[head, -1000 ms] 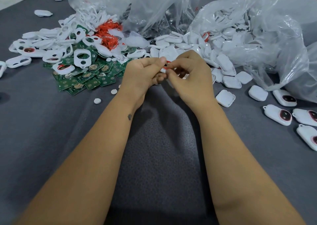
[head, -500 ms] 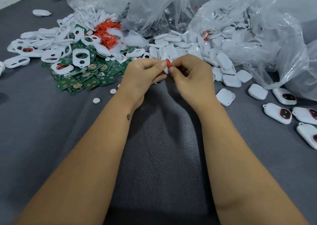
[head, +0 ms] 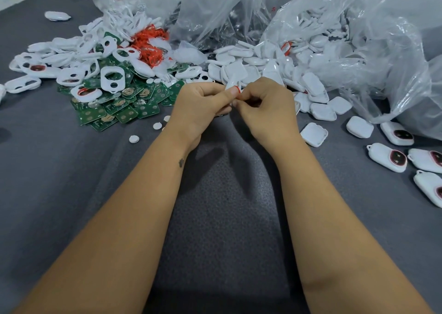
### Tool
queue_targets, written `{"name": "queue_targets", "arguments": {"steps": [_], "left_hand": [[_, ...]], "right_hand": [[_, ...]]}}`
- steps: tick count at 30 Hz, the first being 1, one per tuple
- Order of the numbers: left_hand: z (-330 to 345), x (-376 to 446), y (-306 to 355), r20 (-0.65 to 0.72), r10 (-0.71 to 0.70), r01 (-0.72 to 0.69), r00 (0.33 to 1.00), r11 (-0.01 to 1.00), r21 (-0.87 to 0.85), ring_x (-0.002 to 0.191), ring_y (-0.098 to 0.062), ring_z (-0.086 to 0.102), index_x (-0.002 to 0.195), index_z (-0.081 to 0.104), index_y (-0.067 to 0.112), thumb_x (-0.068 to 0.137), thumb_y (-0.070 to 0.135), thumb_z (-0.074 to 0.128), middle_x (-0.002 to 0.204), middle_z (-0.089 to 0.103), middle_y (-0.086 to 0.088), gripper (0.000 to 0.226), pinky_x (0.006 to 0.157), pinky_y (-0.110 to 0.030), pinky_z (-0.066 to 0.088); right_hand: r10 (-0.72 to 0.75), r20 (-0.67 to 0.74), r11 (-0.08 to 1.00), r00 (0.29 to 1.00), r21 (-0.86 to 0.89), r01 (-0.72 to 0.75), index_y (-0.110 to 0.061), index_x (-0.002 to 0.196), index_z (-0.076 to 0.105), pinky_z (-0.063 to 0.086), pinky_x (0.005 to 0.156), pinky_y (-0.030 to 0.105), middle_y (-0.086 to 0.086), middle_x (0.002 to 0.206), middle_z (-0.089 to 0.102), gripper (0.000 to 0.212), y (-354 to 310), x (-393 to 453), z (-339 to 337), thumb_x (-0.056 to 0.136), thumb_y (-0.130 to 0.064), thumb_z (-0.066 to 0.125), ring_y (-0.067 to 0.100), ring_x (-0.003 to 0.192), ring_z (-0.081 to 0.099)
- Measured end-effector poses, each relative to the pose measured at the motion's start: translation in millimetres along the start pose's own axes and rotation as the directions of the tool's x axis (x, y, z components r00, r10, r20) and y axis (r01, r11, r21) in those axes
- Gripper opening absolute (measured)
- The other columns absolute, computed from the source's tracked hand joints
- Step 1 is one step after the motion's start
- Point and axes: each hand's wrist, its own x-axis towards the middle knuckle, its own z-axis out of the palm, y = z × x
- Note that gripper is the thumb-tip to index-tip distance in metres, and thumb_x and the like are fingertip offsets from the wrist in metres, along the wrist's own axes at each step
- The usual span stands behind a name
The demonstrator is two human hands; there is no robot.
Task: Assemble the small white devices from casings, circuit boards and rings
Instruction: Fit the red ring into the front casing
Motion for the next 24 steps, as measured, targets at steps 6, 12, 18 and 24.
{"name": "queue_targets", "arguments": {"steps": [6, 12, 18, 24], "left_hand": [[0, 2, -1, -0.036, -0.007, 0.005, 0.999, 0.999, -0.038, 0.068, -0.006, 0.063, 0.085, 0.068, 0.005, 0.094, 0.005, 0.060, 0.072, 0.069, -0.005, 0.012, 0.074, -0.018, 0.056], [1, 3, -1, -0.033, -0.023, 0.019, 0.999, 0.992, -0.124, 0.074, -0.006, 0.067, 0.087, 0.068, 0.006, 0.096, 0.008, 0.057, 0.075, 0.071, -0.001, 0.014, 0.076, -0.019, 0.056], [1, 4, -1, -0.058, -0.028, 0.014, 0.998, 0.977, -0.214, 0.080, -0.013, 0.070, 0.095, 0.066, 0.001, 0.094, 0.000, 0.058, 0.081, 0.071, -0.008, 0.008, 0.079, -0.020, 0.057], [-1, 1, -1, 0.001, -0.005, 0.005, 1.000, 0.978, -0.211, 0.083, -0.012, 0.072, 0.099, 0.067, 0.006, 0.090, -0.007, 0.058, 0.084, 0.076, -0.002, 0.019, 0.079, -0.022, 0.058]], "right_hand": [[0.037, -0.056, 0.996, 0.998, 0.085, -0.032, -0.010, 0.077, 0.075, 0.047, 0.073, 0.028, 0.002, 0.083, 0.065, 0.004, -6, -1, 3, 0.079, -0.013, 0.074, 0.015, 0.079, 0.060], [0.189, -0.077, 0.897, 0.979, 0.419, -0.140, -0.023, 0.088, 0.064, 0.050, 0.062, 0.017, -0.004, 0.072, 0.062, 0.030, -13, 1, 4, 0.074, 0.000, 0.076, 0.001, 0.061, 0.055], [0.216, -0.108, 0.867, 0.970, 0.478, -0.140, -0.019, 0.078, 0.072, 0.057, 0.075, 0.036, 0.003, 0.077, 0.072, 0.018, -12, 1, 6, 0.082, -0.002, 0.071, 0.014, 0.073, 0.066], [0.130, -0.122, 0.924, 0.984, 0.375, -0.075, -0.014, 0.077, 0.069, 0.053, 0.075, 0.029, 0.001, 0.080, 0.066, 0.016, -10, 0, 7, 0.081, 0.001, 0.068, 0.017, 0.081, 0.064]]}}
